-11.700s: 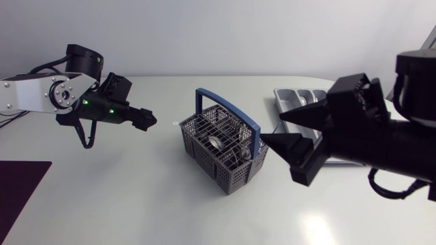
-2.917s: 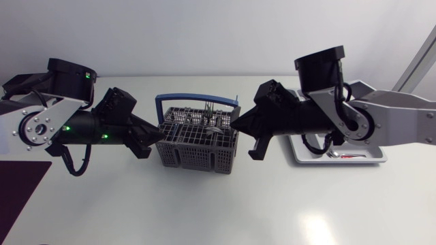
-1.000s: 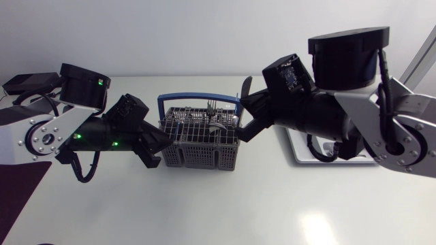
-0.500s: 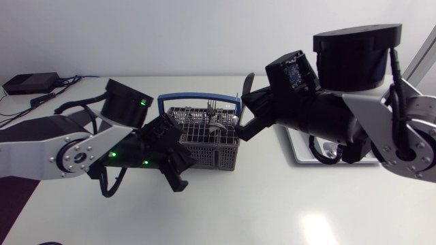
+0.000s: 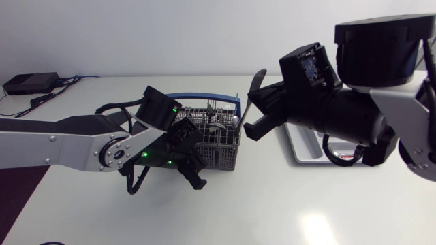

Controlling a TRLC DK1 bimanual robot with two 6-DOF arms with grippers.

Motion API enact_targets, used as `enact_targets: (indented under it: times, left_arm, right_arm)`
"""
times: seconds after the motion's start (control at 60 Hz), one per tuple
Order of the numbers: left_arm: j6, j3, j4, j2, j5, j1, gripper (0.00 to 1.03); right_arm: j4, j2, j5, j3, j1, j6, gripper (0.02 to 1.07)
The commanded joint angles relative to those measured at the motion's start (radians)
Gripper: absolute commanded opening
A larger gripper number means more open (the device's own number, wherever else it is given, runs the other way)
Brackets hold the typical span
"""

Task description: Unload the cutlery basket into the drawer organizer.

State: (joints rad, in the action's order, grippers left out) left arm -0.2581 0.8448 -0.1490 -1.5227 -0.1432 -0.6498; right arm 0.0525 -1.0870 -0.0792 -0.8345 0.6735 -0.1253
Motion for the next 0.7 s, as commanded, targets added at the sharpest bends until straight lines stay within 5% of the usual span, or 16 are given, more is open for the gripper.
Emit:
enact_targets:
  times: [0.0,0.383,0.683]
  left_arm:
    - [0.025,0.031,0.012,-0.03,0.008,-0.013,0.35]
    - [0.017,0.016,0.014,0.002,0.01,0.003,0.35]
    - [0.006,-0.012,0.012,0.041,0.01,0.004,0.35]
  right_arm:
    - [0.015,0.036,-0.011,-0.044,0.008,0.024,0.08]
    - [0.227,0.164,0.019,-0.147,-0.046,0.026,0.08]
    - [0.406,0.113,0.2,-0.209,-0.423,-0.046,0.08]
